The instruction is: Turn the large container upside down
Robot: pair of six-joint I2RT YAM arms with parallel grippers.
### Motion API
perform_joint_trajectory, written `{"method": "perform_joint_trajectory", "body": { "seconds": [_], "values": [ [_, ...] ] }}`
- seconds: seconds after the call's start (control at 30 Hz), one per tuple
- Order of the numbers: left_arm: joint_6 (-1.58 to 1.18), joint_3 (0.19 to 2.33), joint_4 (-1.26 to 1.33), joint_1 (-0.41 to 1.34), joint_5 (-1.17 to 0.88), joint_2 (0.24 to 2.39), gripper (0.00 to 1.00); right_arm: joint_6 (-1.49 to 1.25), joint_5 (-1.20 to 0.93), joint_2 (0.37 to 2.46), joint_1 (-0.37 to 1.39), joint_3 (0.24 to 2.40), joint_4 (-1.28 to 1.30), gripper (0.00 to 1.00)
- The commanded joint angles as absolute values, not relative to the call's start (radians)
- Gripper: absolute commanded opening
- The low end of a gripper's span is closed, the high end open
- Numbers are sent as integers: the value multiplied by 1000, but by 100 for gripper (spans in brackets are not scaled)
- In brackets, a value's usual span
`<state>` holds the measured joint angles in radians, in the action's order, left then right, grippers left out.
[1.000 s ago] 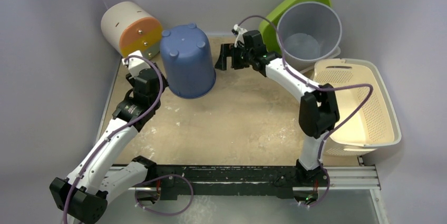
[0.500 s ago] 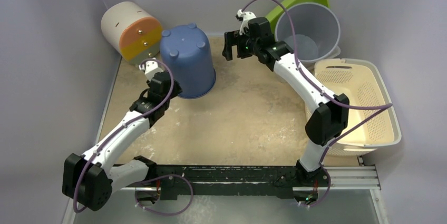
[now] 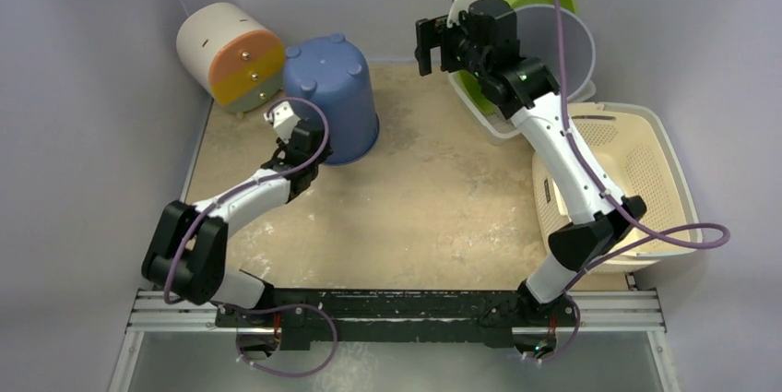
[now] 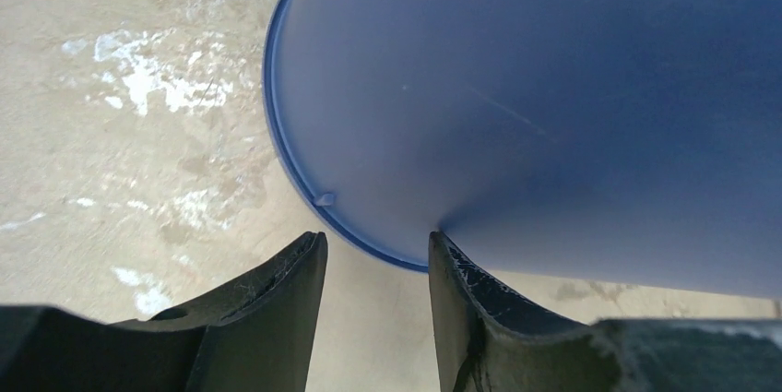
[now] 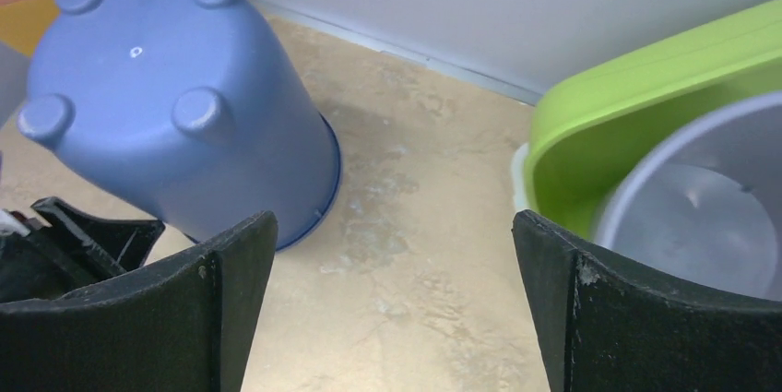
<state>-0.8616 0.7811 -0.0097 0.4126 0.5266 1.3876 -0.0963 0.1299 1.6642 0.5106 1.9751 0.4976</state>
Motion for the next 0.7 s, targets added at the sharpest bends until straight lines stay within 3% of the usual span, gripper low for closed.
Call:
{"method": "perform_joint_trajectory", "body": {
  "seconds": [0.0,0.27,0.67],
  "values": [
    [-867,899,166,404,604,1510,44,-28,239,1608,512,2026,530,100],
    [-829,1109,211,363,648,1744,43,9,359,1521,505,1974,558,100],
    [-718,1283,179,172,644,1854,43,-17,358,1431,401,1806,590,100]
  ]
}}
